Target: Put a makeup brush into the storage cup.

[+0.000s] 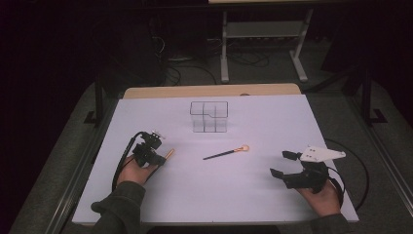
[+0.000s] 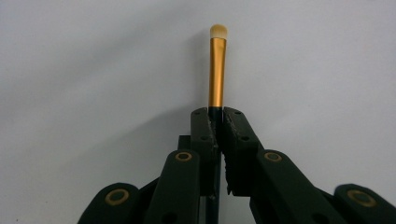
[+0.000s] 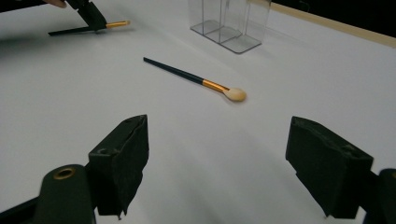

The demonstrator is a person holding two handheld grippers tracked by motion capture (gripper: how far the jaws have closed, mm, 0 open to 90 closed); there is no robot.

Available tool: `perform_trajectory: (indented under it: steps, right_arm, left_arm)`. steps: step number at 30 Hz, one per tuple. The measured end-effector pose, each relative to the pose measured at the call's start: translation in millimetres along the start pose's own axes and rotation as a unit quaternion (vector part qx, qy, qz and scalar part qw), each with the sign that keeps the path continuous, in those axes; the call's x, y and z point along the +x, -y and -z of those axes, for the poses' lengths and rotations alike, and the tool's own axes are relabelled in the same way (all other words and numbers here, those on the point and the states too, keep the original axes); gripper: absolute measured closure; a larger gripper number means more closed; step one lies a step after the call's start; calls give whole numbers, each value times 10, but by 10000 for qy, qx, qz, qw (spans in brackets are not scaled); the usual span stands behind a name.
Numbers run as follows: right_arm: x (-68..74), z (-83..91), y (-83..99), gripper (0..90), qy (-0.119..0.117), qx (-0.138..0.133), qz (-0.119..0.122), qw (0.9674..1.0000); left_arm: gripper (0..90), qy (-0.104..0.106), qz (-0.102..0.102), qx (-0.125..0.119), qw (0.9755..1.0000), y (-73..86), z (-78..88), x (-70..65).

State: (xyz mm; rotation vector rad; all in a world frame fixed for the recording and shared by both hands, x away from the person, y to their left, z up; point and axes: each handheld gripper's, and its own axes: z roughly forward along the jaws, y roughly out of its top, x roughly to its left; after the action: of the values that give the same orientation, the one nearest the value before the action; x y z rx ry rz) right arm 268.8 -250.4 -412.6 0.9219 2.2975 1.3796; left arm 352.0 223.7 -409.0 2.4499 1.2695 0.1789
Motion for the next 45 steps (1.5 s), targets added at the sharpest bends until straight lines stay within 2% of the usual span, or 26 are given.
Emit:
perform_trajectory:
  steps: [3,4,6,9,11,16,21,22,26,28,30,34,36,39,45]
  right_arm:
    - [12,-13,-11,198,-67,27,-11,10000]
    - [12,-13,-11,198,-67,27,-11,10000]
    - [20,-26,-25,196,-110,33,-26,9999]
    - [47,-50,-53,196,-154,89,4,9998]
    - [68,-66,-77,196,-194,118,34,9997]
    - [144,-127,-162,205,-394,210,64,9990]
    - [206,-243,-276,203,-614,337,111,9975]
    - [223,-273,-306,201,-665,360,128,9971]
    - [272,-355,-396,225,-848,470,190,9951]
    - [303,-392,-442,227,-918,515,237,9942]
    - [332,-427,-487,232,-973,549,301,9933]
    - [366,-471,-563,245,-1103,582,356,9916]
    - [377,-493,-596,263,-1172,627,321,9906]
    - [388,-521,-638,269,-1259,679,288,9893]
    - [431,-576,-744,272,-1376,685,287,9877]
  left_arm:
    - [834,165,-1,-131,9998,19,44,-4]
    - [834,287,-53,-187,9994,22,61,-9]
    - [834,373,-200,-235,9988,24,104,-23]
    - [834,531,-256,-431,9973,29,158,-68]
    - [834,635,-384,-524,9959,32,207,-89]
    - [834,827,-469,-636,9934,47,294,-131]
    - [834,1012,-574,-916,9890,98,368,-156]
    - [834,1055,-529,-966,9883,107,377,-168]
    - [834,1222,-559,-1150,9842,135,420,-217]
    - [834,1264,-731,-1170,9823,140,446,-226]
    - [834,1320,-738,-1291,9800,150,469,-260]
    - [834,1421,-824,-1372,9768,162,504,-294]
    - [834,1418,-820,-1430,9761,175,512,-316]
    - [834,1469,-852,-1531,9735,197,514,-334]
    - [834,1568,-896,-1618,9702,219,518,-364]
